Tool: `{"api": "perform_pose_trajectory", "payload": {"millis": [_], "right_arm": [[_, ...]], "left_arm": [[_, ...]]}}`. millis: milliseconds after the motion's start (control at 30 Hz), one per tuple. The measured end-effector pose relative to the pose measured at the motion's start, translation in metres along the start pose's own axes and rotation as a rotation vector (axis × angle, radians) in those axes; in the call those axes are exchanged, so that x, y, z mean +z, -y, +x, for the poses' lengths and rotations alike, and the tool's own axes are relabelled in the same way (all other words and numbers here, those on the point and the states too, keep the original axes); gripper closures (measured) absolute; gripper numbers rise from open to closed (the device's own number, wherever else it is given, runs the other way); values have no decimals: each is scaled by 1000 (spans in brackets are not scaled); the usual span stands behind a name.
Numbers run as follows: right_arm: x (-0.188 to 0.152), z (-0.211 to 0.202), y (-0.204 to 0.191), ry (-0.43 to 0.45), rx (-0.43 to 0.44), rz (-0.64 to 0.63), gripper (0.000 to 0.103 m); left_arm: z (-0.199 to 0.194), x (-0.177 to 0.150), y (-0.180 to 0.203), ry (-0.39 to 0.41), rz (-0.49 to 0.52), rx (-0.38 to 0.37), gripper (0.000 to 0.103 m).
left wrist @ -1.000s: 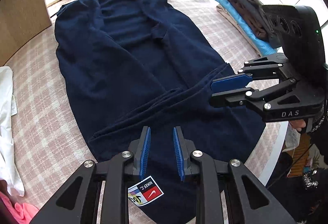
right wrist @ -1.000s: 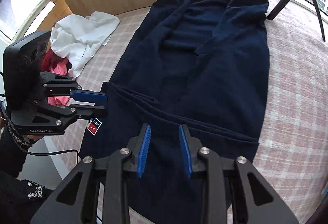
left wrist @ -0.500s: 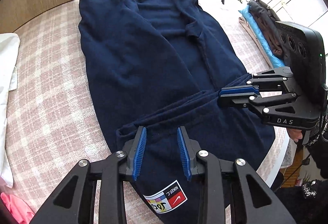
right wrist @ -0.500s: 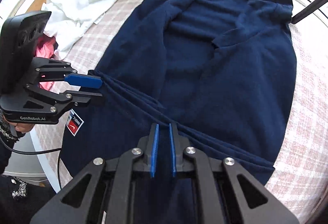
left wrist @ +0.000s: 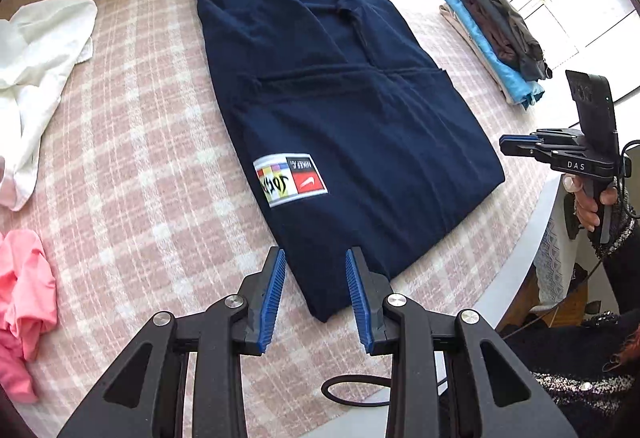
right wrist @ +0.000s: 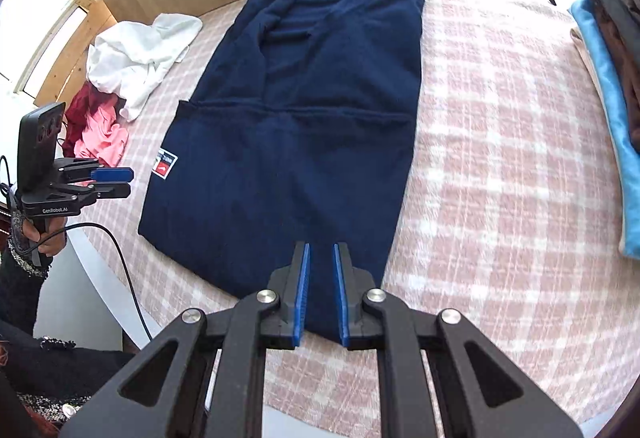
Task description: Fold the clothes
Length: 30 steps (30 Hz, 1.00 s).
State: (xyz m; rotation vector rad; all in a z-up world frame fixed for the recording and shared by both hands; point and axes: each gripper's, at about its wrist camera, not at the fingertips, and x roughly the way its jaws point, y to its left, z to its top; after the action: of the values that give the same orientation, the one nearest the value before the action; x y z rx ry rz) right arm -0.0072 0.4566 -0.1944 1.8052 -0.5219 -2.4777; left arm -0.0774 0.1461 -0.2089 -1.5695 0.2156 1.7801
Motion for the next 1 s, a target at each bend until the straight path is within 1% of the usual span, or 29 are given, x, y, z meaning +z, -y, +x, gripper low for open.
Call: {"api": "perform_pose_trajectory", "payload": {"millis": [67,100,133,267,333,367,400,467,533,633,667,700,733,767,833,900,967,1000], "right_arm": [[-17,7,1,-16,-3,9,87],[-23,9,3,-18,-11,14,80],[-28,10,3,-18,-22,13,75],[-39,12,2,-17,-65,-29,73],[-42,14,3,-11,-68,-51,68],[-42,15,4,-10,-71,-58,67],[-42,17,4,-12,-79,-65,67],[-41,20,6,-19,-93,-73,67],[-39,20,7,-3,-66,-76,67],[-34,22,7,5,-33,-79,67],[-33,23,8,3,-30,-81,68],[-31,25,8,2,-28,-83,74],[-30,26,8,-3,-29,-83,86],[-29,27,9,-7,-29,-83,91],[-27,20,11,4,-29,-85,94],[-27,15,19,7,-21,-76,95],[-31,22,23,-20,-64,-52,99],[-33,24,21,-30,-81,-49,99]], "left_arm": [[5,-13,3,-12,-10,-19,73],[7,-17,5,-17,-13,-17,73],[9,-20,5,-20,-13,-16,73],[17,-21,9,-24,-2,-17,73],[23,-20,10,-29,3,0,75],[26,-20,10,-36,-2,14,77],[27,-20,10,-35,-2,20,84],[25,-20,9,-30,4,19,90],[26,-21,8,-30,4,24,96],[26,-20,6,-32,3,21,98],[26,-20,7,-29,5,21,99],[25,-20,7,-23,9,24,100],[24,-19,9,-20,13,31,100],[21,-19,11,-15,21,41,101],[13,-20,13,4,36,40,101],[17,-21,10,-11,28,40,101],[25,-23,7,-35,22,44,101],[26,-23,7,-35,19,43,101]]}}
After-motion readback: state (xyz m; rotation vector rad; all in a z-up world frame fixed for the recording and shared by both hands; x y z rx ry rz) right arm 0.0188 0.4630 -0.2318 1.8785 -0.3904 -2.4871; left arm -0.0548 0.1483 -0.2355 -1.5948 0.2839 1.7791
